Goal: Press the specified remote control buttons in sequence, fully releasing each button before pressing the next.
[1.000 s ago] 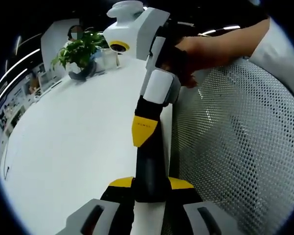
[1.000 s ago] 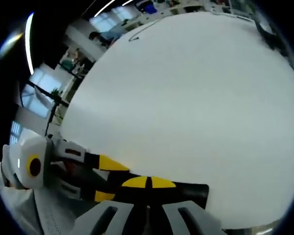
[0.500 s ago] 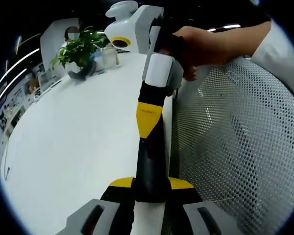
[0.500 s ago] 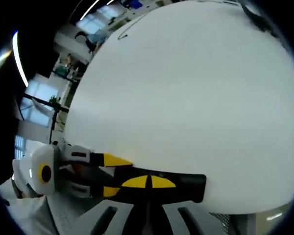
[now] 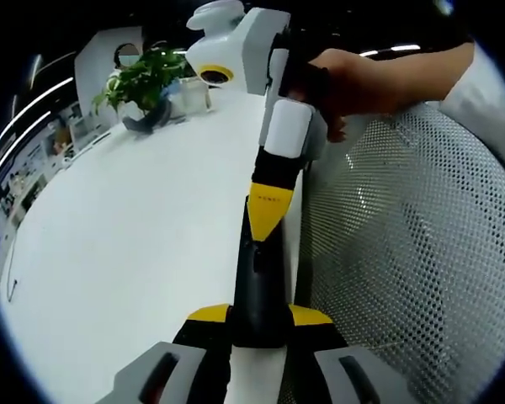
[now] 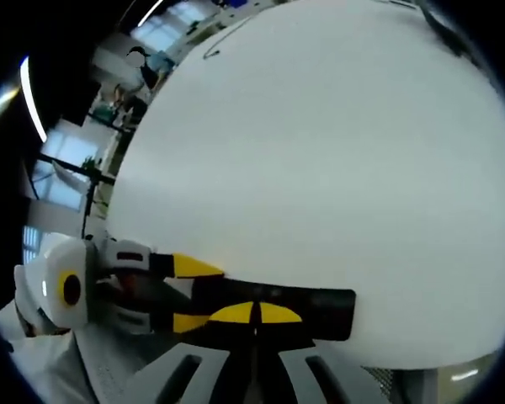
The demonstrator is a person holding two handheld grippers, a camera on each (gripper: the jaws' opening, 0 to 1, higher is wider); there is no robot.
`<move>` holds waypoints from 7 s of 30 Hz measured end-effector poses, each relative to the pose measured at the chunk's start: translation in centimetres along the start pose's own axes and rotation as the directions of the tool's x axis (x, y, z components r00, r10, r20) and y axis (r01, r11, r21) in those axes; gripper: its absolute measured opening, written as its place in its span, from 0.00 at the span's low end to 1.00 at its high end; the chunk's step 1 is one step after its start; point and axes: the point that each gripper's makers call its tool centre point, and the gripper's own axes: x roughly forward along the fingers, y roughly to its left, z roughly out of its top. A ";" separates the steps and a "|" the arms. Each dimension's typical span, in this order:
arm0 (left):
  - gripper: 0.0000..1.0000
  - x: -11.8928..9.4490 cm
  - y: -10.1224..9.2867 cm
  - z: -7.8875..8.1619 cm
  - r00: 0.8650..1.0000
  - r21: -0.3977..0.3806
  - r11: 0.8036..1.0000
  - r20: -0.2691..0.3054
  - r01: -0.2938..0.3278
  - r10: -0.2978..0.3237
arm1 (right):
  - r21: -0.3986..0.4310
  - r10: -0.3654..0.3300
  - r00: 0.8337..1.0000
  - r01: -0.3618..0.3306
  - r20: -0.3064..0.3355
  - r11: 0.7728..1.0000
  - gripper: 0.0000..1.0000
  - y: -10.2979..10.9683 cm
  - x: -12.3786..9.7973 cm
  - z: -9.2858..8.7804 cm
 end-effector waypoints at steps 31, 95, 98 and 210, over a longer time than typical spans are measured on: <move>0.25 0.0 -0.1 0.2 0.999 0.001 1.000 0.041 0.002 -0.002 | -0.004 -0.006 1.000 0.006 -0.025 1.000 0.00 -0.1 0.1 -0.4; 0.25 -0.3 0.0 -0.4 1.000 0.000 1.000 0.006 -0.003 0.003 | -0.058 0.005 0.997 -0.009 -0.075 0.998 0.00 0.6 0.3 -1.5; 0.24 -0.2 0.0 -0.3 1.000 0.008 1.000 0.011 0.004 -0.004 | -0.078 0.015 0.999 -0.018 -0.038 0.997 0.00 1.0 0.3 -0.9; 0.24 0.4 0.0 0.4 1.000 -0.024 1.000 0.004 -0.018 0.018 | -0.011 0.004 1.000 -0.004 0.007 1.000 0.00 1.8 1.5 -0.2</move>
